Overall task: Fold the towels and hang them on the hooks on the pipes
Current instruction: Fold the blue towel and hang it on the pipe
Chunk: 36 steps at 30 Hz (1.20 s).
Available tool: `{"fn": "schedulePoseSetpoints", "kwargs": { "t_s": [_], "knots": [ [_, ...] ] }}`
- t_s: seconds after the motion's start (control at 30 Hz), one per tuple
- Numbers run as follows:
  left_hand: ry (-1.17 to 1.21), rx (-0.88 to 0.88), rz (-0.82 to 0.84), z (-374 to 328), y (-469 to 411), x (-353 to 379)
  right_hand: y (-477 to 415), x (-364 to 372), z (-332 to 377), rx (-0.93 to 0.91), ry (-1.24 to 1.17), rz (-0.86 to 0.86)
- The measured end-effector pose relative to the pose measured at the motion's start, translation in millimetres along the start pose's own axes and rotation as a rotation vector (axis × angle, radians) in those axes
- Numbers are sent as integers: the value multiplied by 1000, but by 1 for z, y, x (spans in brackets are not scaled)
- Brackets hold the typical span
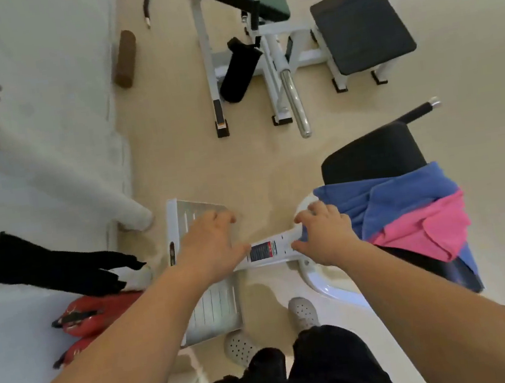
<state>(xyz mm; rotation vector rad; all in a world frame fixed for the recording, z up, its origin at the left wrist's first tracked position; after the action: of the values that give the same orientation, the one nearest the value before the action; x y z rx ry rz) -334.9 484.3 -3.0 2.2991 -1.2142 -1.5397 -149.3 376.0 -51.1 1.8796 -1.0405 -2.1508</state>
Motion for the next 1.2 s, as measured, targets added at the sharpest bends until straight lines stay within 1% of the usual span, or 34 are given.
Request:
{"fn": "schedulePoseSetpoints", "kwargs": {
  "t_s": [0.07, 0.2, 0.37, 0.47, 0.53, 0.6, 0.67, 0.8, 0.9, 0.97, 1.07, 1.2],
  "knots": [
    [-17, 22, 72, -35, -20, 33, 1, 23, -48, 47, 24, 32],
    [-42, 69, 155, -108, -63, 93, -6, 47, -134, 84, 42, 35],
    [-32, 140, 235, -191, -110, 156, -25, 53, -225, 135, 76, 18],
    [-45, 160, 291, -222, -139, 187, -42, 50, -259, 115, 112, 2],
    [-34, 161, 308, -239, -157, 201, -51, 42, -274, 88, 143, -36],
    [15, 128, 317, -249, -174, 211, -59, 31, -288, 103, 147, -100],
    [127, 36, 322, -250, -189, 220, -65, 24, -301, 135, 114, -130],
    [399, -198, 336, -243, -202, 240, -67, 26, -314, 168, 36, -138],
    [564, -336, 286, -237, -203, 251, -58, 42, -314, 190, -52, -131],
    [633, -398, 254, -234, -203, 259, -52, 61, -312, 210, -127, -88],
    [607, -405, 211, -233, -200, 263, -44, 81, -311, 245, -190, -54],
    [556, -283, 161, -245, -195, 257, -39, 86, -311, 258, -170, -70]
  ]
}}
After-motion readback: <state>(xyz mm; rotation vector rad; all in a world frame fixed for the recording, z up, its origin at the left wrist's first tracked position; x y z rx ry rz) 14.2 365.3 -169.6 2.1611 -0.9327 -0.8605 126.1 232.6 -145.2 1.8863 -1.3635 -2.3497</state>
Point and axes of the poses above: each hand's wrist, its own y-axis away from the middle knuckle, its own x-axis out of the palm, z = x × y, the point moved 10 cm from there along -y, towards the middle knuckle, and after that the axes turned 11 degrees about y, right-handed, at the moved point
